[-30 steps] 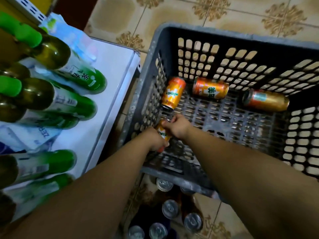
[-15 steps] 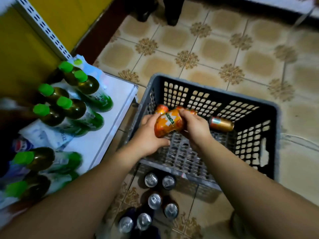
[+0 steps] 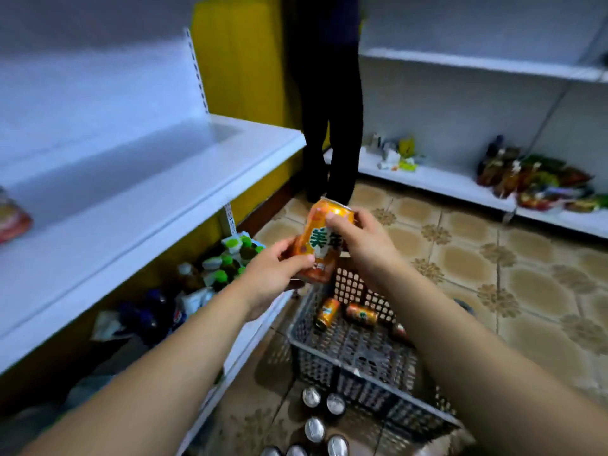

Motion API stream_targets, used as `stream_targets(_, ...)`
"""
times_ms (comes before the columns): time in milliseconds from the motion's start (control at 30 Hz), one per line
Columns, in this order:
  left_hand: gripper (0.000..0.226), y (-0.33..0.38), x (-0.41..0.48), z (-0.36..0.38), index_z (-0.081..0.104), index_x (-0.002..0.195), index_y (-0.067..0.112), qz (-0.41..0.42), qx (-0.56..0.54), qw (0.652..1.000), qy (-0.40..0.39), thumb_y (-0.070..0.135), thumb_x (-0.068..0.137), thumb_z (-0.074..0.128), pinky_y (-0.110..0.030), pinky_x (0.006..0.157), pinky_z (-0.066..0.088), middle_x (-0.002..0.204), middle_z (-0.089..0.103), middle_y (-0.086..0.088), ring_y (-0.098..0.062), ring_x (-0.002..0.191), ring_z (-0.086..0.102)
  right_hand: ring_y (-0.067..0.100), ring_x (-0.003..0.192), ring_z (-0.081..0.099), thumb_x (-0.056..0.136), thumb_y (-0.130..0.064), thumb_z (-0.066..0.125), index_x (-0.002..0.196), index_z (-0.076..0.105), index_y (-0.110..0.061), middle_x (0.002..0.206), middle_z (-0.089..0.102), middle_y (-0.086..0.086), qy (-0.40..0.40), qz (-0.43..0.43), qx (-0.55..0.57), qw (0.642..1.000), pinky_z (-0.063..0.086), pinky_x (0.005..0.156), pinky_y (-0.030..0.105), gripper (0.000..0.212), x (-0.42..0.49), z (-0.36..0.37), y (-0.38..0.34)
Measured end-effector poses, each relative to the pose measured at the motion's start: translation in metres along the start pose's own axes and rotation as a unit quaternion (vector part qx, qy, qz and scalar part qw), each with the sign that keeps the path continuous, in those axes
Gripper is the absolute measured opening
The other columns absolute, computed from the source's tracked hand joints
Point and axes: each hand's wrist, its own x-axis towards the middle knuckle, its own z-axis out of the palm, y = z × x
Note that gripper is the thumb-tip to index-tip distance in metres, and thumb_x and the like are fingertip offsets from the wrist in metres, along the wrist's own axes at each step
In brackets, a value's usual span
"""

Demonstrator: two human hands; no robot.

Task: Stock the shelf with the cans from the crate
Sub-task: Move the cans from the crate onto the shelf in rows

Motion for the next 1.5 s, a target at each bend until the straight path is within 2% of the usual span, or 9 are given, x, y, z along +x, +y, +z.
stream_targets(67,0.039,0.021,-0.041,-0.020,0.053,0.123,0.022,0.022,-0.007,1.000,0.015,0.011,0.087,0.064,-0.030,0.074,0.050,0.102,0.068,-0.002,-0.018,0.088,0.066,0.024,0.095,0.067,0.082,-0.038,0.070,0.117,0.054,-0.016,0.108,0.065,0.007,-0.035,-0.037,-0.029,0.998,0.059,0.074,0.047,0.044,-0.023,0.028,-0.034)
stream_targets(167,0.054,0.041,-0.100,-0.054,0.049,0.127,0.018,0.059,0.007,0.997,0.045,0.013,0.079,0.072,-0.040,0.090,0.050,0.109,0.068,-0.006,-0.024,0.100,0.065,0.022,0.088,0.068,0.080,-0.036,0.072,0.113,0.054,-0.017,0.103,0.066,0.007,-0.076,-0.083,-0.053,0.992,0.060,0.063,0.041,0.042,-0.055,0.075,-0.070)
stream_targets(300,0.058,0.054,-0.172,-0.111,0.049,0.128,0.020,0.072,0.049,0.989,0.120,0.011,0.077,0.076,-0.044,0.095,0.050,0.110,0.065,-0.004,-0.023,0.102,0.065,0.024,0.089,0.069,0.072,-0.042,0.075,0.111,0.054,-0.023,0.103,0.066,0.005,-0.130,-0.126,-0.075,0.981,0.060,0.072,0.049,0.048,-0.100,0.143,-0.102)
stream_targets(433,0.077,0.052,-0.231,-0.172,0.034,0.144,0.024,0.036,0.144,0.973,0.179,0.021,0.080,0.075,-0.033,0.084,0.050,0.130,0.055,-0.002,-0.017,0.109,0.058,0.023,0.093,0.067,0.082,-0.036,0.072,0.122,0.049,-0.020,0.109,0.064,0.004,-0.209,-0.131,-0.090,0.965,0.058,0.079,0.048,0.049,-0.135,0.201,-0.116)
stream_targets(633,0.076,0.027,-0.289,-0.230,0.032,0.147,0.023,-0.033,0.188,0.943,0.274,0.032,0.083,0.071,-0.028,0.090,0.043,0.142,0.044,-0.003,-0.016,0.112,0.052,0.020,0.094,0.066,0.081,-0.033,0.074,0.122,0.045,-0.020,0.109,0.063,0.003,-0.284,-0.130,-0.105,0.944,0.056,0.084,0.047,0.052,-0.154,0.267,-0.108)
stream_targets(833,0.062,-0.004,-0.319,-0.280,0.041,0.142,0.019,-0.137,0.391,0.837,0.357,0.046,0.088,0.059,-0.031,0.102,0.041,0.145,0.044,-0.004,-0.019,0.124,0.050,0.021,0.106,0.061,0.077,-0.036,0.077,0.119,0.046,-0.027,0.114,0.062,-0.002,-0.323,-0.144,-0.122,0.927,0.050,0.096,0.048,0.053,-0.143,0.320,-0.085)
stream_targets(967,0.070,-0.025,-0.329,-0.303,0.025,0.149,0.030,-0.245,0.503,0.758,0.336,0.067,0.090,0.032,-0.047,0.116,0.014,0.159,0.016,0.004,-0.019,0.145,0.015,0.021,0.112,0.058,0.078,-0.034,0.076,0.131,0.044,-0.024,0.119,0.059,-0.003,-0.349,-0.156,-0.140,0.913,0.049,0.096,0.042,0.063,-0.136,0.345,-0.076)
stream_targets(1100,0.073,-0.036,-0.327,-0.305,0.007,0.151,0.038,-0.273,0.513,0.742,0.334,0.072,0.088,0.020,-0.055,0.116,0.000,0.160,-0.003,0.008,-0.017,0.147,-0.004,0.020,0.113,0.056,0.079,-0.035,0.074,0.137,0.040,-0.024,0.125,0.056,-0.002,-0.349,-0.173,-0.154,0.908,0.048,0.092,0.037,0.068,-0.127,0.364,-0.071)
stream_targets(1500,0.073,-0.042,-0.325,-0.306,0.010,0.150,0.041,-0.252,0.513,0.736,0.362,0.074,0.087,0.022,-0.053,0.117,-0.001,0.160,0.000,0.011,-0.013,0.147,-0.003,0.022,0.126,0.050,0.087,-0.034,0.068,0.146,0.030,-0.029,0.141,0.050,0.000,-0.343,-0.256,-0.219,0.877,0.043,0.097,0.034,0.070,-0.109,0.392,-0.060)
